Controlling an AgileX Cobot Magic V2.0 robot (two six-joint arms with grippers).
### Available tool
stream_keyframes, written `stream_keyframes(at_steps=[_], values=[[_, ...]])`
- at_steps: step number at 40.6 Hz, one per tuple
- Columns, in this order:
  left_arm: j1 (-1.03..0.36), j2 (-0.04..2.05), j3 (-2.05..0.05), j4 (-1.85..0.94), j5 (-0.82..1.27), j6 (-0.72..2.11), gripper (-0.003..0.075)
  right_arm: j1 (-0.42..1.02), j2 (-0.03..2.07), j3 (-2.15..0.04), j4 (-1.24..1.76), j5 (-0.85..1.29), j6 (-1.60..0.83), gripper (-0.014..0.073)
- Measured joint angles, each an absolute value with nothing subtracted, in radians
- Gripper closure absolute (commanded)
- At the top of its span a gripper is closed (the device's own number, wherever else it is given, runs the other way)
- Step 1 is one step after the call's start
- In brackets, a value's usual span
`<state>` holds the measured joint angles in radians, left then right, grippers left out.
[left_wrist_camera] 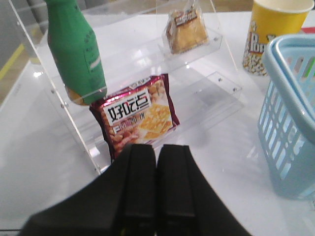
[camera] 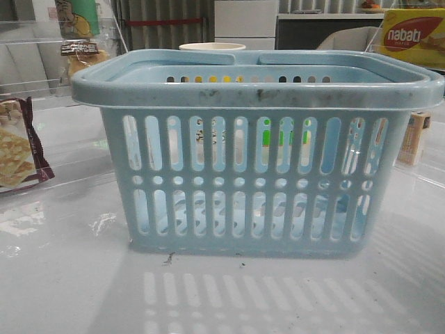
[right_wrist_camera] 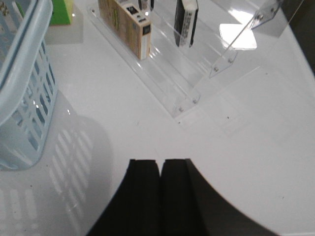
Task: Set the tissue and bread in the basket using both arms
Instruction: 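Reach the right gripper to the white tissue pack on the shelf and grasp it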
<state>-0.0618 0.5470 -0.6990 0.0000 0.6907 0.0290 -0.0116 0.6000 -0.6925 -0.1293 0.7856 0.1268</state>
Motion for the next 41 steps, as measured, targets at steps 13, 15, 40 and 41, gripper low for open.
stream_keyframes(at_steps=[13,15,40,41], values=[[-0.062,0.644,-0.69,0.01,0.691,0.045,0.0197,-0.012,0.665,-0.667,-0.129,0.765,0.127,0.0283],[-0.062,0.655,-0.69,0.008,0.689,0.051,0.0164,-0.012,0.67,-0.667,-0.129,0.759,0.127,0.0188],[-0.375,0.687,-0.69,0.0,0.666,0.055,0.0214,-0.144,0.988,-0.863,-0.13,0.7,0.127,0.0065],[-0.38,0.687,-0.69,0.0,0.666,0.055,0.0214,-0.151,1.022,-0.884,-0.126,0.698,0.127,0.0065]])
